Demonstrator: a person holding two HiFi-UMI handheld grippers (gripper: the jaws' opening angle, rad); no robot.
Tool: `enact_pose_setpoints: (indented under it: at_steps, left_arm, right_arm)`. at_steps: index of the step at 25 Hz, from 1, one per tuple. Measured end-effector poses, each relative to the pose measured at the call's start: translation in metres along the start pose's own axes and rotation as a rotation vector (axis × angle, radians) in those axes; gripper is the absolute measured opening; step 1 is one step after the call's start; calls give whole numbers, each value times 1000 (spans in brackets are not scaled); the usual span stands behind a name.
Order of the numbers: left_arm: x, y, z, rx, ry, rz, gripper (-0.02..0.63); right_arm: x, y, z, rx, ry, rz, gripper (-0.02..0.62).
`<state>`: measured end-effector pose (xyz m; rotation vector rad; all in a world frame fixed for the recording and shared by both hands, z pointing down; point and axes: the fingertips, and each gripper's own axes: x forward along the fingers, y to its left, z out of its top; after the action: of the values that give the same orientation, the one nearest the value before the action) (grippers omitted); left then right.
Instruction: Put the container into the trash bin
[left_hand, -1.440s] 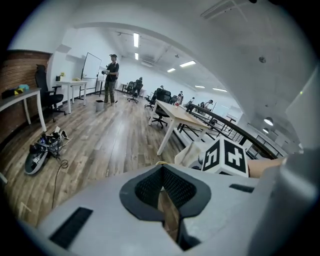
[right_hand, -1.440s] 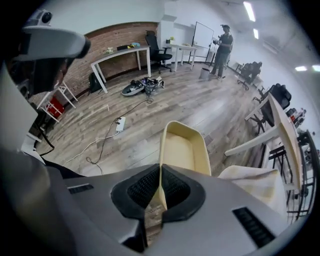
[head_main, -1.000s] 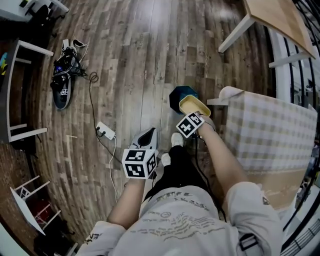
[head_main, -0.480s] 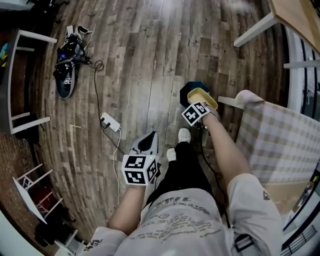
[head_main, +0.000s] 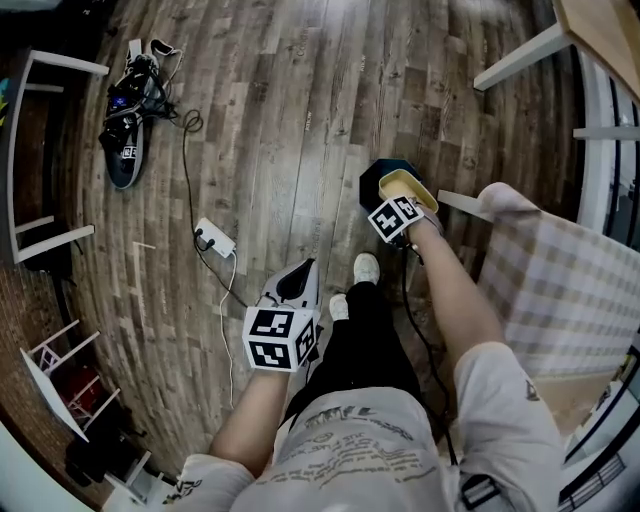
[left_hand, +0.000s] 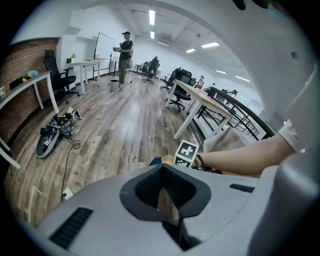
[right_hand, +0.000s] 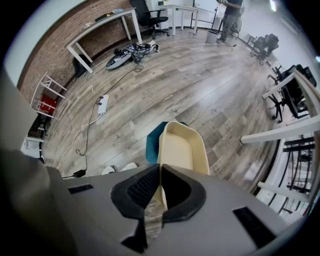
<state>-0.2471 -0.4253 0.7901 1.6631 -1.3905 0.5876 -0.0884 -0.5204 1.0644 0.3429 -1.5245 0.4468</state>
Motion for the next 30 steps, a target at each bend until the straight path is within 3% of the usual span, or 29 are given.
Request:
enact_pose_setpoints:
  at_steps: [4,7,10,12,15,20,30]
  left_arm:
    - [13,-2,-1,9,0,-1,6]
    - [20,-3,-3,5,9,-5,6]
    - [24,-6,-4,7,20,-17,6]
    - [25,-8,-3,11,21,-21,6]
    - [23,-11,7,15,0,-25,6]
    - [7,-16,40,35,-63,-37,6]
    - [-65,-53,106,74,-214,-73,6]
  right_arm:
    - [15,-8,4,6,-31,-6,25]
    - [17,-12,13,24,-82,-3,97]
    - [11,-17,20,59,-122,-20,107]
    - [0,-18,22,102,-168,-42,14]
    - [-27,-16,23,201,-268,-45,3]
    - [-94,-16,25,302,-430,-99,2]
    - [-308,13,14,390,-758,-217,2]
